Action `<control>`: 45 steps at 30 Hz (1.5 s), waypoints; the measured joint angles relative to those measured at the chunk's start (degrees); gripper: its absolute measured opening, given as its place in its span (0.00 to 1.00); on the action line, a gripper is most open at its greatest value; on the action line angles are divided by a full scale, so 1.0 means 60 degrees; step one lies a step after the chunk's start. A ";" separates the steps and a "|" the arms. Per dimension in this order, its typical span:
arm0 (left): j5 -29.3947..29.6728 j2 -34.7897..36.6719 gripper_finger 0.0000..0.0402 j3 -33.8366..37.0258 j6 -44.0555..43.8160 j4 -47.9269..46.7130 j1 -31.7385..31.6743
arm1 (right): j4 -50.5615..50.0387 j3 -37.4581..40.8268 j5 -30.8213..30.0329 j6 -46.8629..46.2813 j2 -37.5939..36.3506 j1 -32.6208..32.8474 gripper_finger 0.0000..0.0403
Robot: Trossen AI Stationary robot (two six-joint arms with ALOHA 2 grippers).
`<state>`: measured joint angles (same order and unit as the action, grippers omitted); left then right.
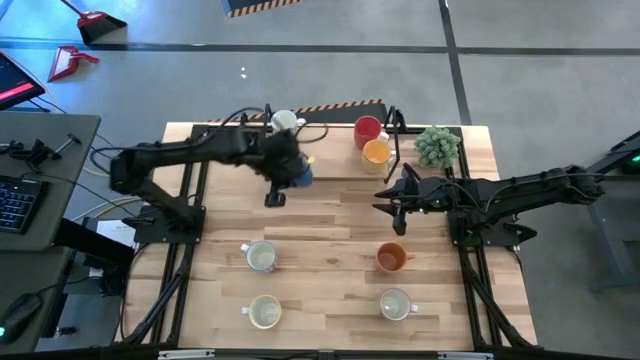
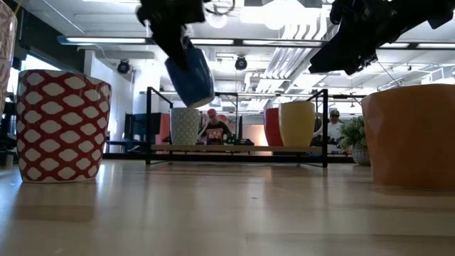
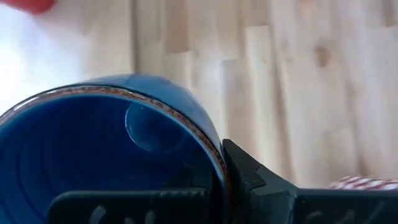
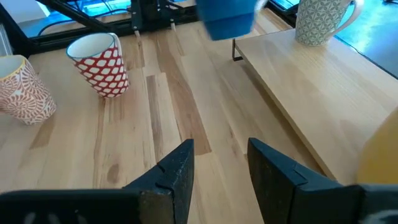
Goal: Place coffee mugs
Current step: Put the blue mug on the shelf
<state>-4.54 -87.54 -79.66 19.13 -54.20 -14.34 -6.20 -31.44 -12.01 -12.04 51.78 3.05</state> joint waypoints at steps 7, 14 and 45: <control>0.0152 -0.1945 0.01 -0.3019 0.1663 -0.1451 -0.0952 | -0.0004 0.0000 0.0011 -0.0211 -0.0002 0.0000 0.32; 0.0444 -0.3615 0.01 -0.5603 0.2689 -0.2865 -0.1709 | -0.0222 0.0000 0.0117 -0.0538 -0.0002 0.0000 0.32; 0.0162 -0.6286 0.01 -0.7380 0.3381 -0.3541 -0.2169 | -0.0433 0.0000 0.0248 -0.0767 0.0002 0.0000 0.32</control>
<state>-3.57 -125.26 -123.94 39.42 -75.45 -27.36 -8.80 -31.44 -10.52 -16.64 51.79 3.05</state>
